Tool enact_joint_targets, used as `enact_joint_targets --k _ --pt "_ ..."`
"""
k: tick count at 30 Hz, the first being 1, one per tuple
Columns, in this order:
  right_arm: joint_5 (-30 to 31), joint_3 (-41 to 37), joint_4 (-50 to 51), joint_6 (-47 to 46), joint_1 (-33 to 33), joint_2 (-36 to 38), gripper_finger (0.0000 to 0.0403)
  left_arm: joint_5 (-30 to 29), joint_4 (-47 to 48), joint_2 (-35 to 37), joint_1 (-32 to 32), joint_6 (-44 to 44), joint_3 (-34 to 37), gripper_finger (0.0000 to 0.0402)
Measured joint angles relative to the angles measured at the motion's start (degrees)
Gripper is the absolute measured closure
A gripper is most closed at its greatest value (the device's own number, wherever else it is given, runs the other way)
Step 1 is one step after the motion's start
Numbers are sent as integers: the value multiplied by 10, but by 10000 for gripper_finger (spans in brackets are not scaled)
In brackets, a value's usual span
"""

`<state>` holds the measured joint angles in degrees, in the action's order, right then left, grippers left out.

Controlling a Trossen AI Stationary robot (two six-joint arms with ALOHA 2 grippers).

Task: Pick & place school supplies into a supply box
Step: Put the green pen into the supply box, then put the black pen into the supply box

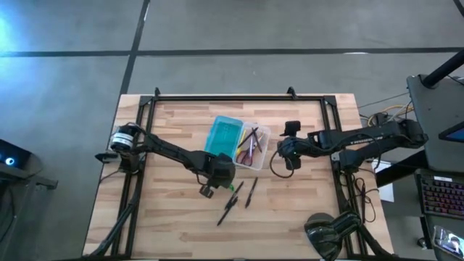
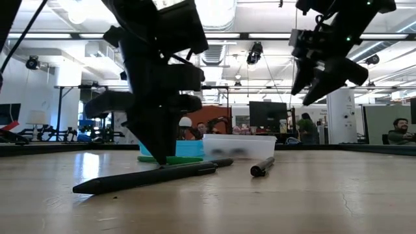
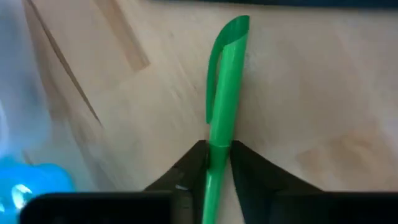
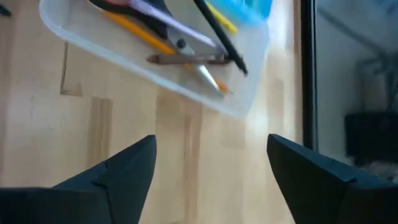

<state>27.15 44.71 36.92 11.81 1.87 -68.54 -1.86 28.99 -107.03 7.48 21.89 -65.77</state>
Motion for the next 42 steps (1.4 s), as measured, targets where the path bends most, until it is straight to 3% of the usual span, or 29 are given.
enact_joint_targets --k 3,8,15,21,27,29,32,36,42 --pt "1 -1 7 -63 -2 11 130 29 20 -1 -7 -115 -12 386" --pt "15 -6 5 -186 -7 33 161 82 4 6 -33 -443 -29 389" --pt "15 -27 -3 -325 -31 38 172 57 -107 78 -122 -701 -77 391" --pt "-25 -54 -38 -331 -33 31 166 25 -159 17 -180 -743 -137 376" --pt "-53 -70 -47 -228 -33 29 163 129 -111 -76 -186 -743 -183 319" --pt "-59 -72 -47 -198 -33 30 165 135 -75 -83 -185 -712 -199 308" --pt "-129 -72 -73 -127 -33 30 168 69 -17 -49 -167 -633 -202 303" --pt "-231 -73 -160 -49 -24 15 170 -10 29 57 -124 -554 -173 302" --pt "-269 -51 -248 51 13 -62 172 -50 33 166 -59 -599 -58 301"
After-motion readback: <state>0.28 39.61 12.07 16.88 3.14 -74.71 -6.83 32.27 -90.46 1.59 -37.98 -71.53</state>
